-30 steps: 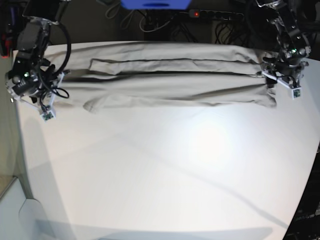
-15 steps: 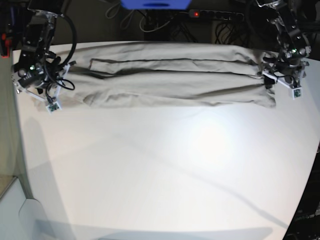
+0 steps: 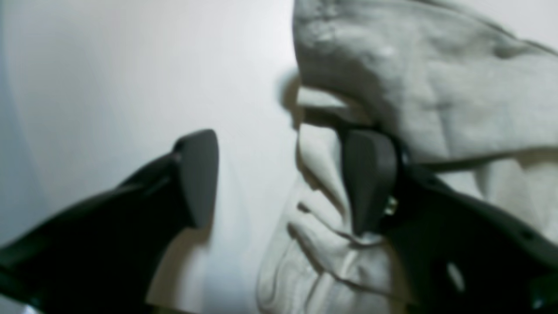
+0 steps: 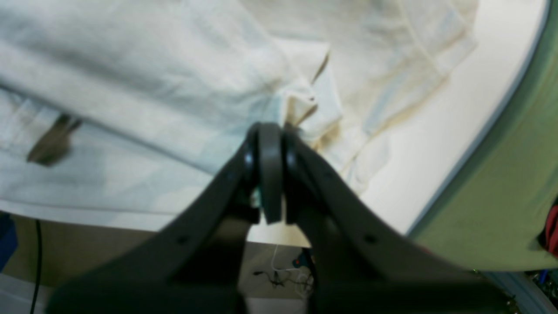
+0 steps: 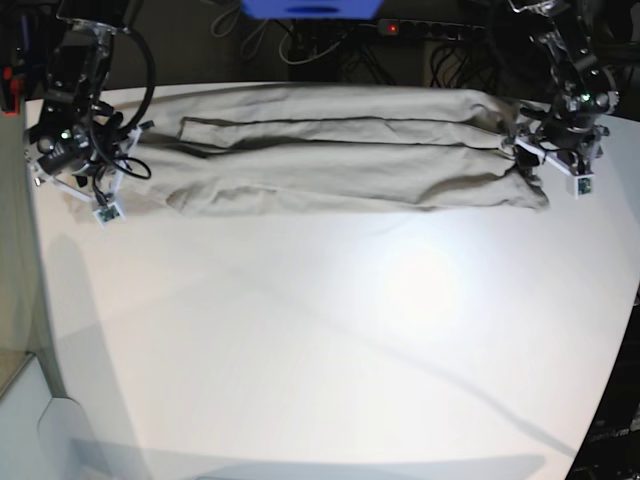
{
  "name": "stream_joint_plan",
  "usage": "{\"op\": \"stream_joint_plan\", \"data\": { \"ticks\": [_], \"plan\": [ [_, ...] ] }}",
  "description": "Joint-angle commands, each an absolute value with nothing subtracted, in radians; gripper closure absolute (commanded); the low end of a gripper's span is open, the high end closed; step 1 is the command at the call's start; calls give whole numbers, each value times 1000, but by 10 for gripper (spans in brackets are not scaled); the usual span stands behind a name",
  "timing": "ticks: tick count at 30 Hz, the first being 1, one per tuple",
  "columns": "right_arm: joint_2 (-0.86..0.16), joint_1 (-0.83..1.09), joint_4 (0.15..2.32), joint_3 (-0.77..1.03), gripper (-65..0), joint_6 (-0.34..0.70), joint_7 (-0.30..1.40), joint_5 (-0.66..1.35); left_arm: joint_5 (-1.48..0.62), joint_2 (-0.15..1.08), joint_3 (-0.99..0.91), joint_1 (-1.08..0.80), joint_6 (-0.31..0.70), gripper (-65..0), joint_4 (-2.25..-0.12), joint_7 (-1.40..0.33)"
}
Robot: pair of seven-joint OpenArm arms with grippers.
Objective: Layout the t-shirt on the table in an organized manner, then fold the t-shirt properly
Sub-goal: 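Hold the folded strip ends with both grippers and pull them taut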
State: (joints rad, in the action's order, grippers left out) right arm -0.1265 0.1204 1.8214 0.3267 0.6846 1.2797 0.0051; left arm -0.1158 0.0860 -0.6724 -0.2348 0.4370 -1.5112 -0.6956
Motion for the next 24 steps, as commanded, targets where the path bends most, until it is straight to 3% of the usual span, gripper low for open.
{"op": "stream_joint_plan", "data": {
  "ticks": [1, 5, 7, 15, 24],
  "plan": [
    [-134, 114, 1836, 329, 0, 698, 1274, 5, -73, 79, -664, -246, 453, -346, -1497, -777],
    [-134, 125, 1836, 329, 0, 698, 1274, 5, -73, 64, -665, -228, 453, -86, -1455, -777],
    [-134, 127, 1836, 329, 0, 698, 1274, 5, -73, 64, -667, -211, 453, 0, -1415, -777],
    [-134, 127, 1836, 328, 0, 698, 1274, 5, -119, 62, -667, -211, 452, -5, -1366, -751],
    [-134, 120, 1834, 328, 0, 698, 1274, 5, -148, 38, -697, -234, 444, -5, -1615, -754]
  ]
}}
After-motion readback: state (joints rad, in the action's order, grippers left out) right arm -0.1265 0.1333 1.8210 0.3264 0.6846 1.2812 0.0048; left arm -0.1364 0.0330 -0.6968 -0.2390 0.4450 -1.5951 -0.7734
